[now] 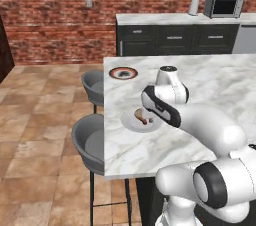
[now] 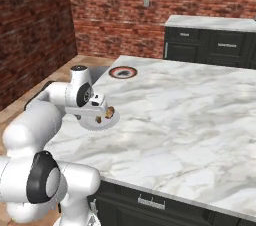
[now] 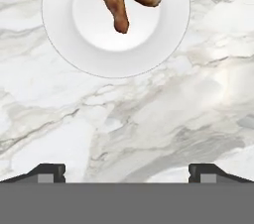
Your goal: Take the chicken drumsticks from the pan and place one on each plate on the dining counter.
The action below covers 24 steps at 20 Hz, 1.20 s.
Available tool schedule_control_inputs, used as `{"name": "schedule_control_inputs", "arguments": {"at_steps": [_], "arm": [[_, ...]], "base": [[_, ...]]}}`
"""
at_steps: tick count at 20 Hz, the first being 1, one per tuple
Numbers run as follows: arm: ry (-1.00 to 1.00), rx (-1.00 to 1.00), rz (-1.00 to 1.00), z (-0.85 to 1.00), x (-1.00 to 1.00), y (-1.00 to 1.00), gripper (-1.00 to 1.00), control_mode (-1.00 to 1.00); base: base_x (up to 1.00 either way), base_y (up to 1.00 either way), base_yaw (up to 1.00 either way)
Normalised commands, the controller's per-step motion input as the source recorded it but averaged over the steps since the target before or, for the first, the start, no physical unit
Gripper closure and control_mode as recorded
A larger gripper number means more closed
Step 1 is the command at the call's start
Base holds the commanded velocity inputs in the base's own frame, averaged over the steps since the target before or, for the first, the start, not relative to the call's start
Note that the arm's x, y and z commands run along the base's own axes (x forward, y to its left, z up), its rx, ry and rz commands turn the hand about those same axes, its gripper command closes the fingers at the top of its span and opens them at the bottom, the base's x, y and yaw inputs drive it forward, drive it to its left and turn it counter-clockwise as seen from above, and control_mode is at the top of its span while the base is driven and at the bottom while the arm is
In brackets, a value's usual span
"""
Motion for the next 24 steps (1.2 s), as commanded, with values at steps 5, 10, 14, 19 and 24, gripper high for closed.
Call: {"name": "schedule_control_inputs", "arguments": {"at_steps": [5,10,14,19,24], "arm": [[0.00,0.00,0.00,0.34,-0.82,-0.17,-1.00,-1.00],[-0.06,0.00,0.00,0.25,-0.91,-0.22,-1.00,-1.00],[-0.14,0.00,0.00,0.13,-0.72,-0.13,-1.00,-1.00],[0.00,0.00,0.00,0.00,0.00,0.00,-1.00,1.00],[0.00,0.00,0.00,0.00,0.00,0.00,-1.00,1.00]], "base": [[0.00,0.00,0.00],[0.00,0.00,0.00],[0.00,0.00,0.00],[-0.06,-0.13,-0.05],[0.01,-0.55,-0.61]]}}
